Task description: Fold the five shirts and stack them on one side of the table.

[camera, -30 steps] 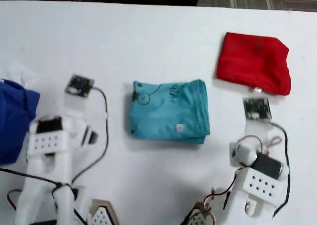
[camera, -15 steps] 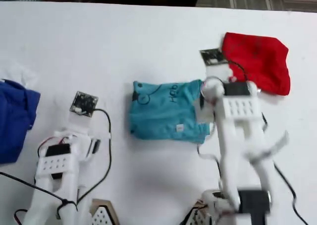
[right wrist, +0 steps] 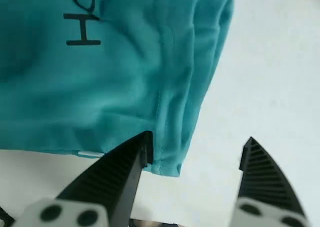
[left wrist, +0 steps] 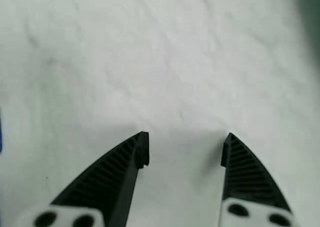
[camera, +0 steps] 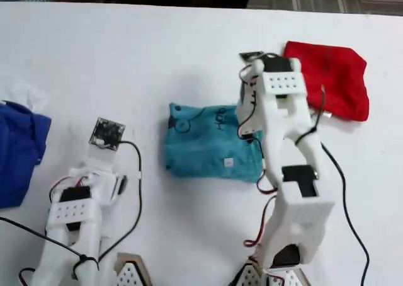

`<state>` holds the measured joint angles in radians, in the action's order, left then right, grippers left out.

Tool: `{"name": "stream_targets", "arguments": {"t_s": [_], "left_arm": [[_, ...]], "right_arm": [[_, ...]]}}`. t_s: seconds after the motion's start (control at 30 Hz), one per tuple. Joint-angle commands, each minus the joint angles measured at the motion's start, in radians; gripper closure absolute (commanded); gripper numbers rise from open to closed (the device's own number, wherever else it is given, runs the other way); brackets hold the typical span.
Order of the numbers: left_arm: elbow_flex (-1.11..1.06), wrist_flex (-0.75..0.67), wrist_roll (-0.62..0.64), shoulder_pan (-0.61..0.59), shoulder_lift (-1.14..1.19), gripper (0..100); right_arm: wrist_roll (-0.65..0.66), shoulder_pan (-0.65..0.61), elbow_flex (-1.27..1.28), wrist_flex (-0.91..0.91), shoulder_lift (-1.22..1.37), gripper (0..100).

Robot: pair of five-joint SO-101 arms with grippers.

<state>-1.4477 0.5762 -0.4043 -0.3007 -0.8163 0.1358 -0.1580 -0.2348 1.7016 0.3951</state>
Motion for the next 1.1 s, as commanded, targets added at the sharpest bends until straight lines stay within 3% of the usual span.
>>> {"name": "stream_targets", "arguments": {"t_s": [0.0,0.43,0.6,0.67,0.77,1.07], "left_arm": [[0.002,-0.018,-0.009,-0.005,-0.018,75],[0.002,-0.018,-0.009,-0.005,-0.018,75],[0.002,-0.018,-0.011,-0.005,-0.018,75],[0.002,-0.018,-0.011,-0.005,-0.018,75],[0.002,-0.018,-0.011,-0.005,-0.018,75],[0.002,-0.018,-0.011,-0.005,-0.018,75]], "right_arm": [[-0.011,-0.035,-0.043,0.013,0.031,71.5],[-0.009,-0.051,-0.057,-0.099,0.305,71.5],[-0.009,-0.062,-0.155,-0.031,0.423,71.7],[-0.002,-0.064,-0.209,0.007,0.466,76.6],[0.000,-0.059,-0.287,0.045,0.498,98.1],[0.057,-0.053,-0.351,0.059,0.426,97.8]]}}
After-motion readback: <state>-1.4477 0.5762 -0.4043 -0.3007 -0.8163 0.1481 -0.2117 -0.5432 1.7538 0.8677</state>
